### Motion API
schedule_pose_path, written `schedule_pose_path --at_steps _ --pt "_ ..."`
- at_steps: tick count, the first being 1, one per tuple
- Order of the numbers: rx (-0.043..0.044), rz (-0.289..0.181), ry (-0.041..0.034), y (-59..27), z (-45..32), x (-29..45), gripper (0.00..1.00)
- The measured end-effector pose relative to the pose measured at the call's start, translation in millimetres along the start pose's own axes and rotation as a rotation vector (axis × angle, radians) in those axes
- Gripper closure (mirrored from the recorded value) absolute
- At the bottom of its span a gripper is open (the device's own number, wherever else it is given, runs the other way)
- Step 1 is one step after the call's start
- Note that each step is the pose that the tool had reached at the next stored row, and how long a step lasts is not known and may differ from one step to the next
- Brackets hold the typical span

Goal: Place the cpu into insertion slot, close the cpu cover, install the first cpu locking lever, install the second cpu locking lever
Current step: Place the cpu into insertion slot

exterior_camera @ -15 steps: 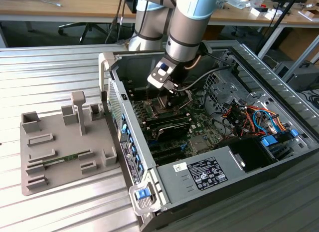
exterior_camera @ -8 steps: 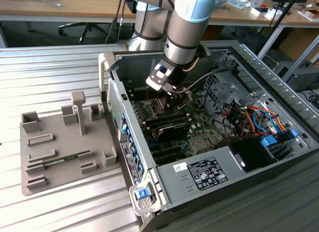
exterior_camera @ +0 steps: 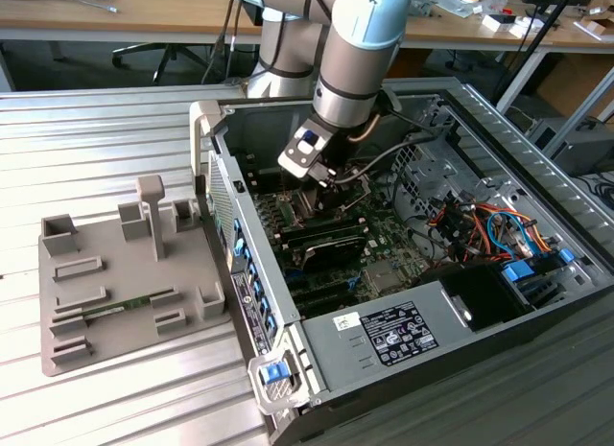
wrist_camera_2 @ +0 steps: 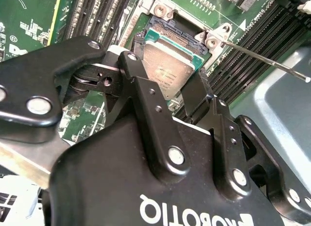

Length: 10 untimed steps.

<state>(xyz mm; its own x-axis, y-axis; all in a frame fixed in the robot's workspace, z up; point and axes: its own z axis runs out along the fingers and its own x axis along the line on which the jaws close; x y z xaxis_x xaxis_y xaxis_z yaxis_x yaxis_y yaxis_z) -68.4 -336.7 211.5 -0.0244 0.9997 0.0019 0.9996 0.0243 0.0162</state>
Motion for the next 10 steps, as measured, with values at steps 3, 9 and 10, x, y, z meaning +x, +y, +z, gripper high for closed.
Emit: schedule_pose_path --at_steps 3,9,10 --pt "0.0001 0.000 0.0000 -1.1 2.5 0.0 0.46" --pt "0.0001 0.000 -0.0002 -1.6 5.6 0.0 0.46" --pt "0.0001 0.000 -0.0004 -1.6 5.8 0.1 0.46"
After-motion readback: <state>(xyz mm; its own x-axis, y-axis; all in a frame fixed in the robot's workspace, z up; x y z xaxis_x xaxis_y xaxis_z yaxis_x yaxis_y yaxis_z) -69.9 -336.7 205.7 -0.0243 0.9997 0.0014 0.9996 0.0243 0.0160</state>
